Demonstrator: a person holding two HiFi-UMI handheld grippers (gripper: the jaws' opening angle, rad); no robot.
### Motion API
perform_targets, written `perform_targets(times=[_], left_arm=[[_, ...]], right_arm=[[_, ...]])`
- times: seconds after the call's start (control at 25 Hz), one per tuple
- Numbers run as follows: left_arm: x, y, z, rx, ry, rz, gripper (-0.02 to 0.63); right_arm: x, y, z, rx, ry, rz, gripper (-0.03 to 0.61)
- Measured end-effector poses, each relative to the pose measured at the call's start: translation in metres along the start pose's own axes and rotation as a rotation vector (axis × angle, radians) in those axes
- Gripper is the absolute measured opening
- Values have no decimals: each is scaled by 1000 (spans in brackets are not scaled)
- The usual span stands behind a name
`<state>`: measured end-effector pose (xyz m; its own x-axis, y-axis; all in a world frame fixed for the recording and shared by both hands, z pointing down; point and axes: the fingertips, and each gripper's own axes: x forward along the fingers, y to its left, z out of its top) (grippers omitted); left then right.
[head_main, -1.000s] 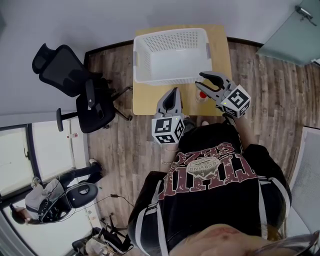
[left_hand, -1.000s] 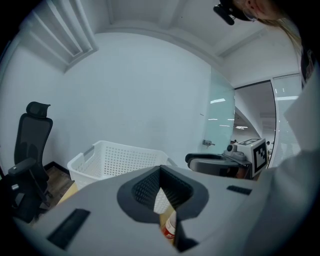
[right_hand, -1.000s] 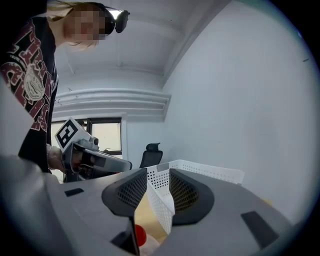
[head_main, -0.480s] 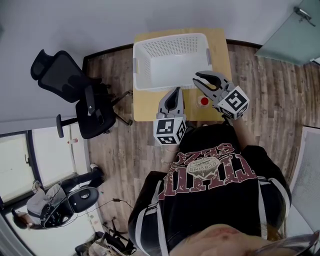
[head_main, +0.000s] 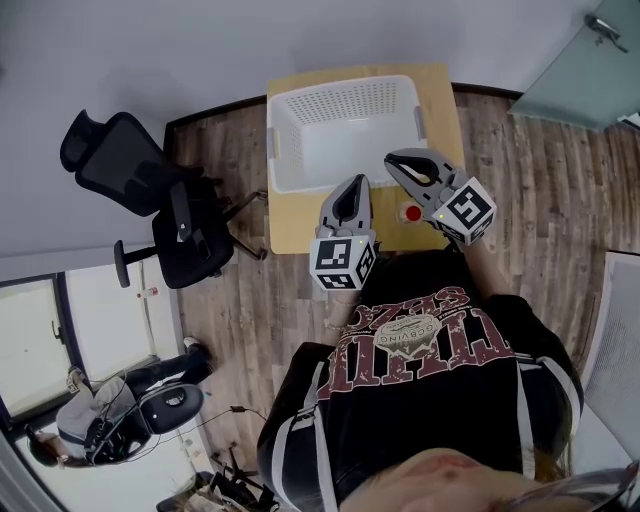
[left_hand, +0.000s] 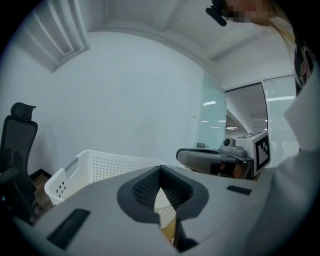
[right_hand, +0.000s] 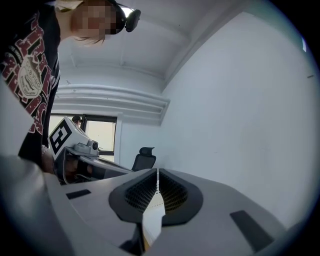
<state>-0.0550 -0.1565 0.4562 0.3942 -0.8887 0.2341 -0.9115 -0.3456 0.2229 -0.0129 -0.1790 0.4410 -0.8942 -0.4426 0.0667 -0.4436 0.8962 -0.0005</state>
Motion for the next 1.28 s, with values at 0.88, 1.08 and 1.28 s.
perform_targets(times=[0.88, 1.08, 1.28], left_arm=[[26, 5, 7, 18, 5, -97, 48], [33, 5, 7, 18, 12, -111, 48], [36, 10, 7, 18, 21, -116, 48]], right_arm=[[16, -10, -5, 25, 17, -38, 17], [17, -16, -7, 30, 23, -47, 17], [22, -18, -10, 33, 35, -44, 17]])
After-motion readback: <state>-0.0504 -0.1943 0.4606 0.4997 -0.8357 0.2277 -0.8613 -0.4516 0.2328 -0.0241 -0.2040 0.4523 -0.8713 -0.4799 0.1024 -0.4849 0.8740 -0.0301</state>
